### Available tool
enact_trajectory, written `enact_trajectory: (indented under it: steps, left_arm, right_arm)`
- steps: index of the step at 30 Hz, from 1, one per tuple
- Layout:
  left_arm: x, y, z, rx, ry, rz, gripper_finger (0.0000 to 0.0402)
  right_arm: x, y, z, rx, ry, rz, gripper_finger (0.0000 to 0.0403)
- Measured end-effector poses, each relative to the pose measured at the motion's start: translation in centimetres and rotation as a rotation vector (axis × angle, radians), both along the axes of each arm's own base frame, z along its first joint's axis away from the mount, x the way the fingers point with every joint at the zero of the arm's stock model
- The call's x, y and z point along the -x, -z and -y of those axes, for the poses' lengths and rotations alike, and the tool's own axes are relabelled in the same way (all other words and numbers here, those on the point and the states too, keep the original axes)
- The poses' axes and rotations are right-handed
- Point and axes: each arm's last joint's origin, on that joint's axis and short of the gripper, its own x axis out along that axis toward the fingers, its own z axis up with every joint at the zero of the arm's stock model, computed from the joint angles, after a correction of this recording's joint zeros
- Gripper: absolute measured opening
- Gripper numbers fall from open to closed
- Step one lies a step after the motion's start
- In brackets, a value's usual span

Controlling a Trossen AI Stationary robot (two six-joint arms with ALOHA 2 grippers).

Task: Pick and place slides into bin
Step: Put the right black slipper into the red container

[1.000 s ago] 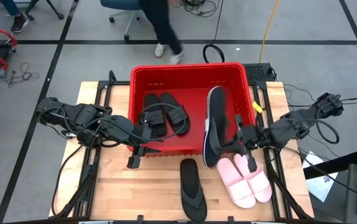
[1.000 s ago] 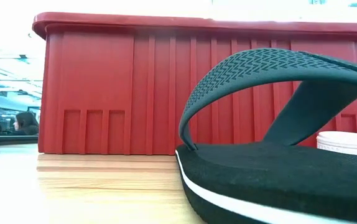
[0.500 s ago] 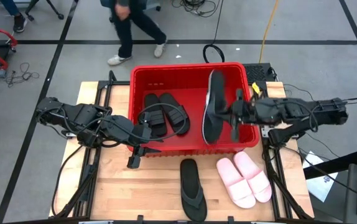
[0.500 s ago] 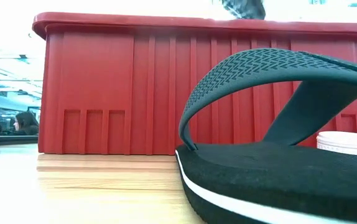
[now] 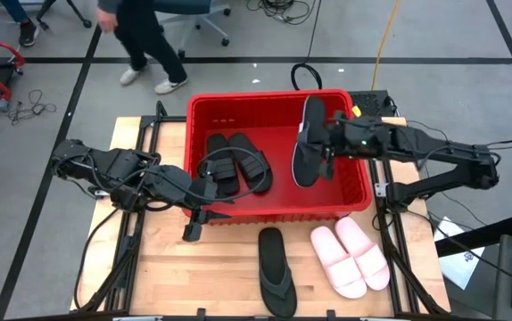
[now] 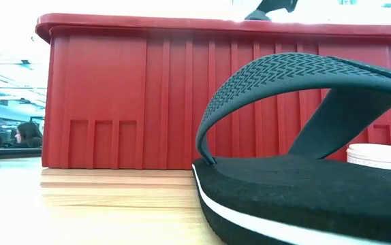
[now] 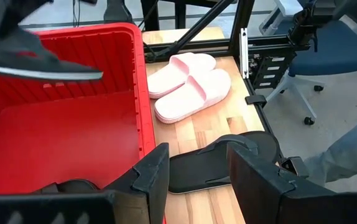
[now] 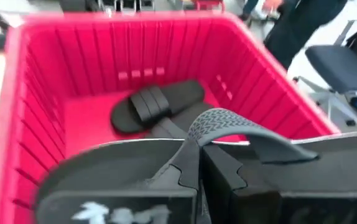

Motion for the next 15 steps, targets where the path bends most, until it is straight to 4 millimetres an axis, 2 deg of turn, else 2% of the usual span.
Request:
enact_trajectory:
  steps: [15]
  left_arm:
    - [0.0, 0.0, 0.0, 0.005, -0.003, -0.001, 0.0157]
  right_arm:
    - [-3.2, 4.9, 3.6, -0.035, 0.059, -0.319, 0.0000]
